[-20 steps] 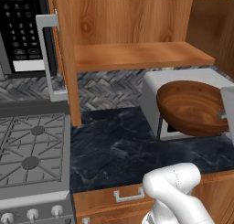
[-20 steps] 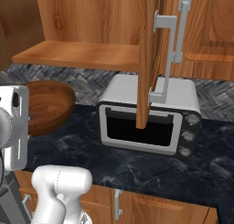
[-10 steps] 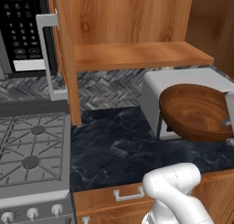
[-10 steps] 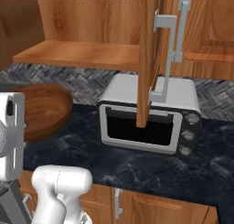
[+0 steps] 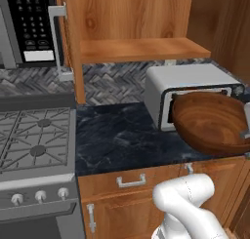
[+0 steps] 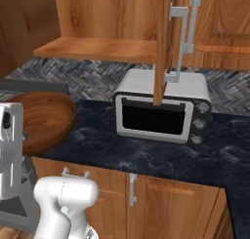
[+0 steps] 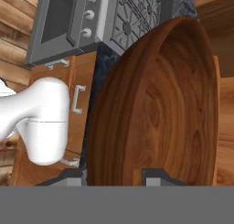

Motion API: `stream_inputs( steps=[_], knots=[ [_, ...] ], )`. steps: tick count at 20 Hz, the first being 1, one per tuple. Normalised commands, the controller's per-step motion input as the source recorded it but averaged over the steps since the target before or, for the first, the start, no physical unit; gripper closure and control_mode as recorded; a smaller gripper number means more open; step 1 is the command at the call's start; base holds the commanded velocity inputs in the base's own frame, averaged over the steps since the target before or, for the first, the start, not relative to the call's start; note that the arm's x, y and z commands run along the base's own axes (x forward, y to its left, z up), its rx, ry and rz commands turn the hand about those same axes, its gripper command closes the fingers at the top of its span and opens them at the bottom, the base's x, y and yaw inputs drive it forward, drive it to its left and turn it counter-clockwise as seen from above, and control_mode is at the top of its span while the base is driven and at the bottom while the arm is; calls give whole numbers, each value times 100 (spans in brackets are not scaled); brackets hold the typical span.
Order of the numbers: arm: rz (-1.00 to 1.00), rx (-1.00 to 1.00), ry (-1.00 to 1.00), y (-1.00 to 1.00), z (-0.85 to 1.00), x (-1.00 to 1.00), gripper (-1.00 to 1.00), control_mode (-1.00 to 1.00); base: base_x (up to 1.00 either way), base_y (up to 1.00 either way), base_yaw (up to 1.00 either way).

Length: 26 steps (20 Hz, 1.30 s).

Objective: Pick up the bowls from the cabinet and place each bowl in front of a stool on the dining counter.

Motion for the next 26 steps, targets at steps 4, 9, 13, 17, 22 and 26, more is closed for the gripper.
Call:
stream_inputs(
  steps=[4, 9, 13, 17, 22, 26],
  knots=[
    [0, 0, 0, 0, 0, 0, 100, 100, -35, 36, 0],
    [0, 0, 0, 0, 0, 0, 100, 100, -31, 48, 3],
    [0, 0, 0, 0, 0, 0, 100, 100, -56, 46, 7],
    [0, 0, 0, 0, 0, 0, 100, 100, -67, 42, 7],
    [0, 0, 0, 0, 0, 0, 100, 100, -41, 60, 23],
    [0, 0, 0, 0, 0, 0, 100, 100, 0, 78, 52]
  ],
)
